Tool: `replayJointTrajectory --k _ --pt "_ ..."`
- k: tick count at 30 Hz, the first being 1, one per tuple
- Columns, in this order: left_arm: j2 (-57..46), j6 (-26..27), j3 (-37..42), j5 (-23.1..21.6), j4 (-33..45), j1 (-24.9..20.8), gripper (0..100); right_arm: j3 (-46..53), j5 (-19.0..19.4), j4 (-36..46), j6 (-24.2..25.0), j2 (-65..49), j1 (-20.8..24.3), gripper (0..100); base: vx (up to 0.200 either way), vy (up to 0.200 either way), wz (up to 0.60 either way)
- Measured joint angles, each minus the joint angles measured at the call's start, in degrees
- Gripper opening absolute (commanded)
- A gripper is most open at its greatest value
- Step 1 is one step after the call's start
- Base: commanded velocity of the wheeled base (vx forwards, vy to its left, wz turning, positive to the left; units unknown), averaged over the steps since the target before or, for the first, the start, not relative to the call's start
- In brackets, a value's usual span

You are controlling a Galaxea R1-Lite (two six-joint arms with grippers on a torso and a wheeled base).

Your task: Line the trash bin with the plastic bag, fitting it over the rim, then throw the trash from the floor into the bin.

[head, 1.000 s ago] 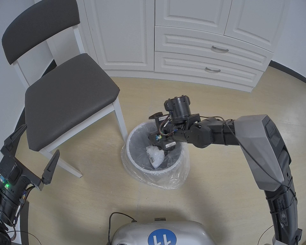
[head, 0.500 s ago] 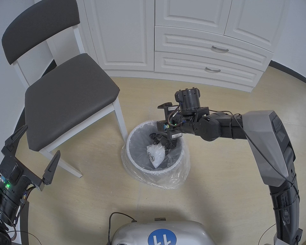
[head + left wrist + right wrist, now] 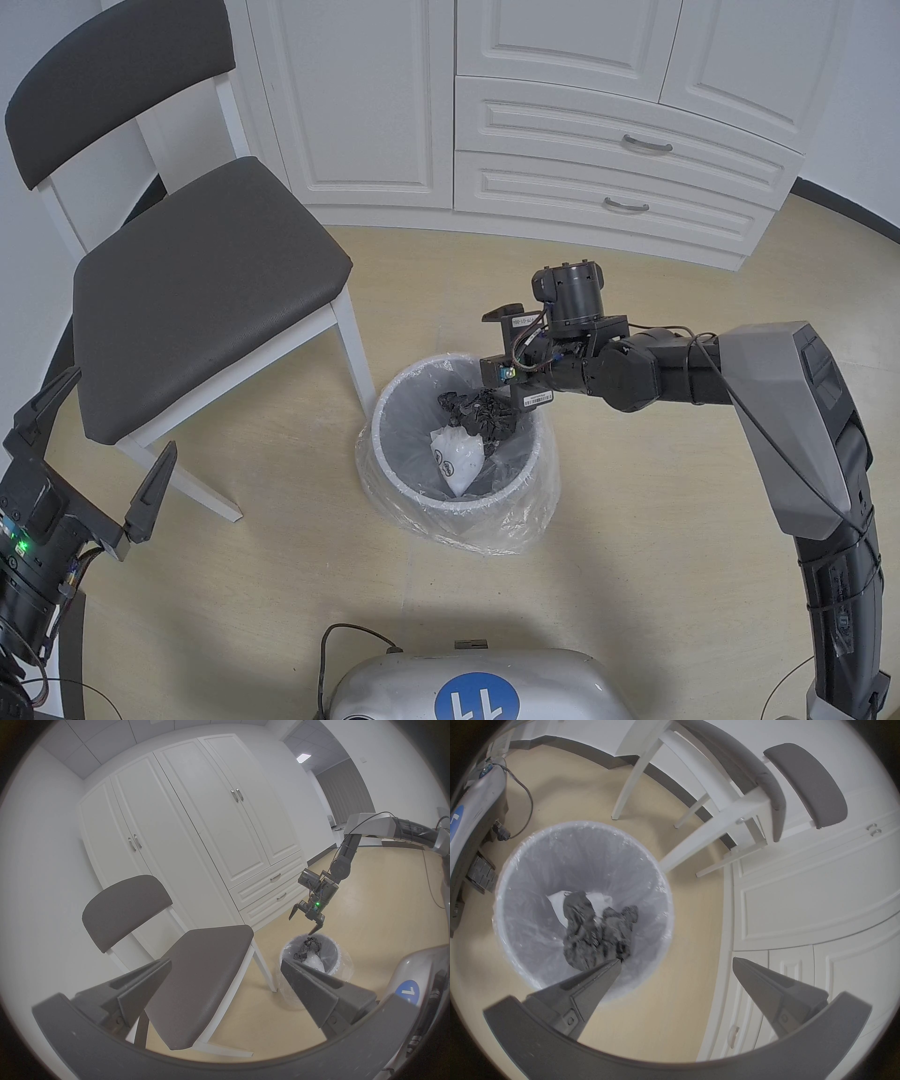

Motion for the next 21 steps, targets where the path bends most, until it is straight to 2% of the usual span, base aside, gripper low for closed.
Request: replayJointTrajectory --k 7,21 --pt "0.02 0.04 -0.02 0.0 -0.01 0.0 100 2.27 0.0 -0.26 0.02 2.07 1.43 100 0.0 0.0 0.0" --pt "-0.3 0.02 -0.21 0.0 -0.01 0.0 100 -1.33 0.0 -0.28 0.57 7.3 4.75 100 0.0 0.0 0.0"
